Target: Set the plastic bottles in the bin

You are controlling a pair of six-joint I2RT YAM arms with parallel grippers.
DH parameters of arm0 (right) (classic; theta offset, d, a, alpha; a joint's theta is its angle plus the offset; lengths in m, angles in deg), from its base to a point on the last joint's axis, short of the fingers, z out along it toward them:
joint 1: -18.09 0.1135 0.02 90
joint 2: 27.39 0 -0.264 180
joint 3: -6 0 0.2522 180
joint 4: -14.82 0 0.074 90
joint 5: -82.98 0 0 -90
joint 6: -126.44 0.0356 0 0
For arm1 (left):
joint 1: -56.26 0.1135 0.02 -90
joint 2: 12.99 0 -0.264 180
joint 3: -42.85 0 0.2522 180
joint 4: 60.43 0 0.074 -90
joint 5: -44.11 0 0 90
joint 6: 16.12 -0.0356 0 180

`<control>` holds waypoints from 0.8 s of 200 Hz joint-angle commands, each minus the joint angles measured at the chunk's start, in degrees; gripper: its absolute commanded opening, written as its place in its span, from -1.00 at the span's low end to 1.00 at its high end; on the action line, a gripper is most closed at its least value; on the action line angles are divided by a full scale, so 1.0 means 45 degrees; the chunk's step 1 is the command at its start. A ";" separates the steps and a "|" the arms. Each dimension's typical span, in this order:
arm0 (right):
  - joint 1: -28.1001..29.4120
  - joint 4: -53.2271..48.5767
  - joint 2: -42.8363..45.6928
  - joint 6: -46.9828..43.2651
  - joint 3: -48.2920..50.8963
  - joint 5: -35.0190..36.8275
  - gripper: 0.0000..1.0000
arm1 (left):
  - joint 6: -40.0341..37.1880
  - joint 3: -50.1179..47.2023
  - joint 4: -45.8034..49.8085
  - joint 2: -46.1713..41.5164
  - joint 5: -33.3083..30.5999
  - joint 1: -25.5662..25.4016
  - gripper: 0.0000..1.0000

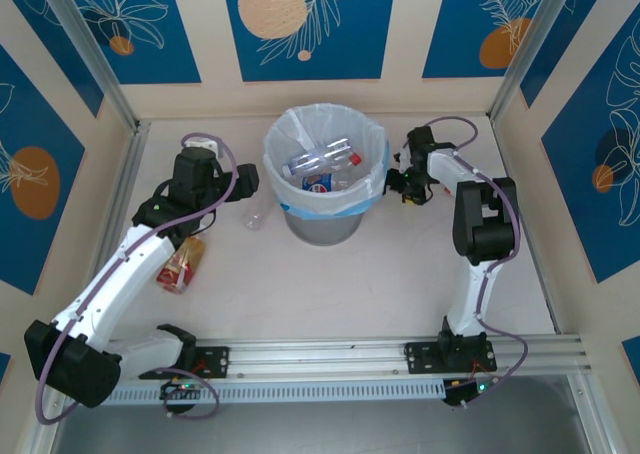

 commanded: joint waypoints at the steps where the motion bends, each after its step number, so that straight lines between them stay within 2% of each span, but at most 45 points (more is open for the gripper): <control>1: -0.0012 -0.0089 -0.0143 0.1903 -0.0460 0.2276 0.88 | 0.0175 -0.0040 -0.0198 0.0026 0.0199 0.0170 0.98; 21: -0.0142 0.0131 0.0164 0.2409 -0.0172 0.2782 0.89 | 0.0086 -0.0013 -0.0078 -0.0018 0.0093 0.0170 0.98; 31: -0.0248 0.0500 0.0413 0.2405 0.0094 0.2004 0.90 | 0.0054 -0.0066 -0.0060 -0.0028 0.0014 0.0168 0.98; 48: -0.0390 0.1061 0.0624 0.2272 0.0312 -0.0258 0.90 | 0.0066 -0.0109 -0.0106 0.0006 -0.0035 0.0173 0.98; 72: -0.0352 0.1351 0.0513 0.2868 -0.0080 -0.0698 0.92 | 0.0197 -0.0130 -0.0271 0.0176 0.0118 0.0170 0.98; 83: -0.0379 0.1559 0.0450 0.3592 -0.0248 -0.0243 0.94 | 0.0218 -0.0115 -0.0317 0.0258 0.0208 0.0170 0.98; 110: -0.0343 0.1357 -0.0055 0.5971 -0.1056 0.2121 0.99 | 0.0167 -0.0011 -0.0260 0.0397 0.0238 0.0170 0.98; 139: 0.0024 -0.0405 -0.1393 0.7874 -0.2989 0.4691 0.99 | 0.0119 -0.0031 -0.0212 0.0372 0.0126 0.0186 0.98; 160: 0.0151 -0.1381 -0.2464 0.8378 -0.4297 0.5429 0.99 | 0.0071 -0.0034 -0.0184 0.0397 0.0087 0.0200 0.98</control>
